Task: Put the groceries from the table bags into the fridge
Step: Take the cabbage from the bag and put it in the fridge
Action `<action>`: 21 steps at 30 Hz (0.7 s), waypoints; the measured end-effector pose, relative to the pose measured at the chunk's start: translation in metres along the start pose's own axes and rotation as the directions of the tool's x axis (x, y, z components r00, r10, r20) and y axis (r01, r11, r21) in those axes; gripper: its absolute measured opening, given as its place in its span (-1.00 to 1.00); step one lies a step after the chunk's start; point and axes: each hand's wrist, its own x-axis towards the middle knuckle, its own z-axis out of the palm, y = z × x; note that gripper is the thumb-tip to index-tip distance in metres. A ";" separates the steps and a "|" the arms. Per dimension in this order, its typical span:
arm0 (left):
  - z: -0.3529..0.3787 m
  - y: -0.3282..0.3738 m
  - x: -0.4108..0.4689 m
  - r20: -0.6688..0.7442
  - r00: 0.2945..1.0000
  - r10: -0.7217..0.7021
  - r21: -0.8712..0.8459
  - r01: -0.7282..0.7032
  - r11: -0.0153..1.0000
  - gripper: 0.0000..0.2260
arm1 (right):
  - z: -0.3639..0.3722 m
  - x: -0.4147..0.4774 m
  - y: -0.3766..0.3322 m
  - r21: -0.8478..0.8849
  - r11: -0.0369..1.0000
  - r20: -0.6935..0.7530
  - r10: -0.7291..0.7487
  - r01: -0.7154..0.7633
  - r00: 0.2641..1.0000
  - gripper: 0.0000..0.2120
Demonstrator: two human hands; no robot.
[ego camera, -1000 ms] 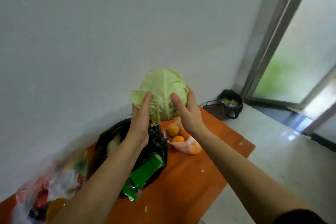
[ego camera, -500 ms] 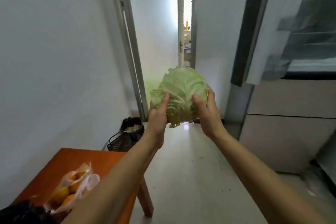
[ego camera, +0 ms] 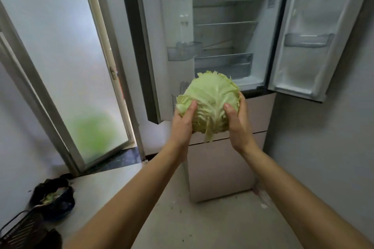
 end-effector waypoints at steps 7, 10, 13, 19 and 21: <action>0.086 -0.035 0.115 0.039 0.999 0.024 -0.029 -0.023 0.999 -0.27 | -0.063 0.098 0.043 -0.065 0.997 -0.103 -0.038 0.031 0.994 -0.23; 0.112 -0.058 0.177 0.088 0.996 0.029 -0.106 -0.020 0.994 -0.29 | -0.080 0.149 0.067 -0.143 0.989 -0.148 -0.062 0.040 0.987 -0.21; 0.140 -0.070 0.249 0.099 0.995 -0.012 -0.145 0.026 0.989 -0.26 | -0.092 0.212 0.089 -0.162 0.986 -0.187 -0.079 0.049 0.979 -0.25; 0.197 -0.062 0.370 0.177 0.984 -0.031 -0.189 0.065 0.980 -0.26 | -0.122 0.330 0.108 -0.208 0.977 -0.249 -0.102 0.049 0.963 -0.35; 0.212 -0.062 0.401 0.172 0.985 -0.026 -0.190 0.059 0.980 -0.31 | -0.128 0.361 0.115 -0.210 0.977 -0.247 -0.097 0.044 0.964 -0.42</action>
